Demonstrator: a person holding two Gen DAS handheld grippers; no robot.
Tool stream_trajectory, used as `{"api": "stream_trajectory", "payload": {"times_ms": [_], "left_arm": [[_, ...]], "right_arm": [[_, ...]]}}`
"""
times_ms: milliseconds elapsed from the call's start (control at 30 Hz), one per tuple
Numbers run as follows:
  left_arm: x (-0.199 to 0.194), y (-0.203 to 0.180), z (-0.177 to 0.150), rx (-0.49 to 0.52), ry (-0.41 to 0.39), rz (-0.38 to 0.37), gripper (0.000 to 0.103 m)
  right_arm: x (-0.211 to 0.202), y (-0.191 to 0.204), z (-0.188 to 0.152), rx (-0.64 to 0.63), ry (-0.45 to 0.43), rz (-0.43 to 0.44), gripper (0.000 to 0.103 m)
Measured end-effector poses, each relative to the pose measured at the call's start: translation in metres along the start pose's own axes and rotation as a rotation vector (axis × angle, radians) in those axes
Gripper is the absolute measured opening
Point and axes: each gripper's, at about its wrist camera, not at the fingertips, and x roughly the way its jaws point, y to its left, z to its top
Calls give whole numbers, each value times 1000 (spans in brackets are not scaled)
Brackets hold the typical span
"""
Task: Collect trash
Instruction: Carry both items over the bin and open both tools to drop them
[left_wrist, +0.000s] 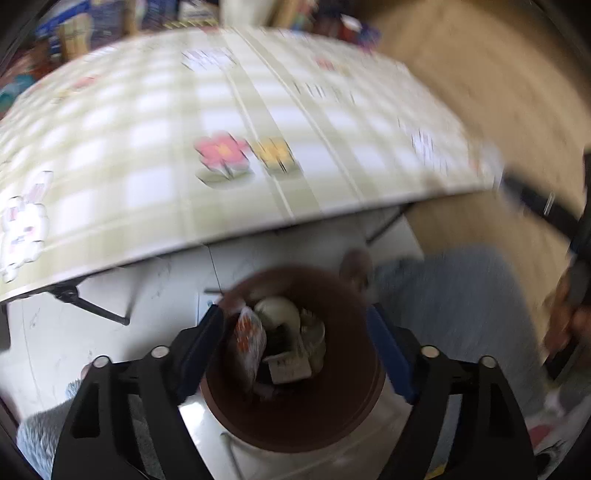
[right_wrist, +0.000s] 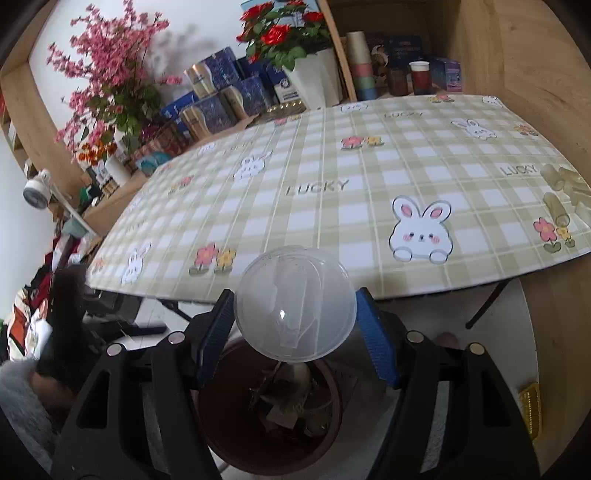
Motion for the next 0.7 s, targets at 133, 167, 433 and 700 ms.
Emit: {"api": "stream_trajectory", "payload": {"times_ms": [133, 167, 433, 700], "left_arm": [[-35, 12, 5, -56, -129, 84, 88], [-42, 15, 6, -64, -151, 106, 88], [-66, 24, 6, -18, -224, 244, 91], [-67, 51, -11, -90, -208, 268, 92]], "right_arm": [[11, 8, -17, -18, 55, 16, 67], [14, 10, -21, -26, 70, 19, 67], [54, 46, -52, -144, 238, 54, 67], [88, 65, -69, -191, 355, 78, 67]]}}
